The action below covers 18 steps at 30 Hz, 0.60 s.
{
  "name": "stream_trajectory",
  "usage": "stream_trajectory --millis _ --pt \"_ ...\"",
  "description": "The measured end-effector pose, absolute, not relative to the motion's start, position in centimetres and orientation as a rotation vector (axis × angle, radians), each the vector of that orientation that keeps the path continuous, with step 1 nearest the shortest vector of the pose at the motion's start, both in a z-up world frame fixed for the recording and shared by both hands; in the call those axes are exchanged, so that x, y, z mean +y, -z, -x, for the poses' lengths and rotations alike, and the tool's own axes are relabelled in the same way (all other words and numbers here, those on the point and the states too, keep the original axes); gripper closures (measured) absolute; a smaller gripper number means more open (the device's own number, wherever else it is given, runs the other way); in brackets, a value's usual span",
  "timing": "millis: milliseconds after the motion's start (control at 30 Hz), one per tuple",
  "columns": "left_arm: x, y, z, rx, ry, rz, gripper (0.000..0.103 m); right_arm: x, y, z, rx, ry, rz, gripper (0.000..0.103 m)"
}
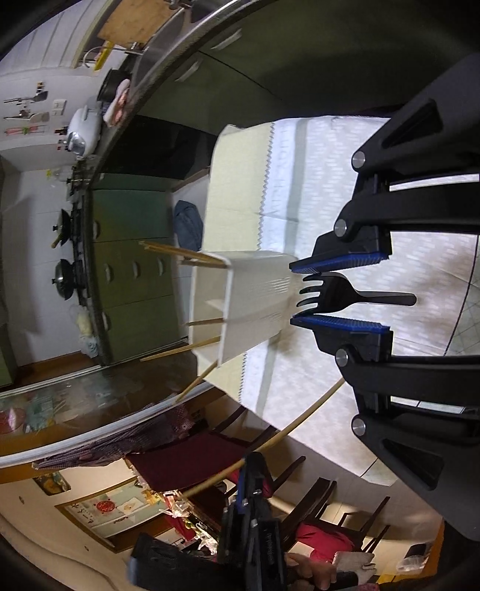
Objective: Organize utensils
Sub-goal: 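Lift the chopstick and the black fork and carry both over the white holder, then open the left gripper to drop the chopstick while the right gripper drops the fork into the holder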
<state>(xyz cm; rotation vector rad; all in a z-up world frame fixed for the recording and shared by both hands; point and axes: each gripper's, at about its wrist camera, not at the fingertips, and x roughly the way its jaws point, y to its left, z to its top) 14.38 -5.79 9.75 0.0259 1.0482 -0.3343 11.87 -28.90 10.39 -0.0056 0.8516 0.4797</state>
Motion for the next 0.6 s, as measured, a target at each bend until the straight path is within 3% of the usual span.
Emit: stream_trajectory --millis 333,600 --pt "-6.3 -18.1 -16.9 0.876 0.297 -0.016 0.097 -28.8 -12.6 -12.2 0.82 -0.494 0.009 0.08" --pt "-7.5 -19.8 -21.4 0.796 0.237 -0.018 0.097 -29.3 -12.6 -12.0 0.816 -0.501 -0.001 0.08"
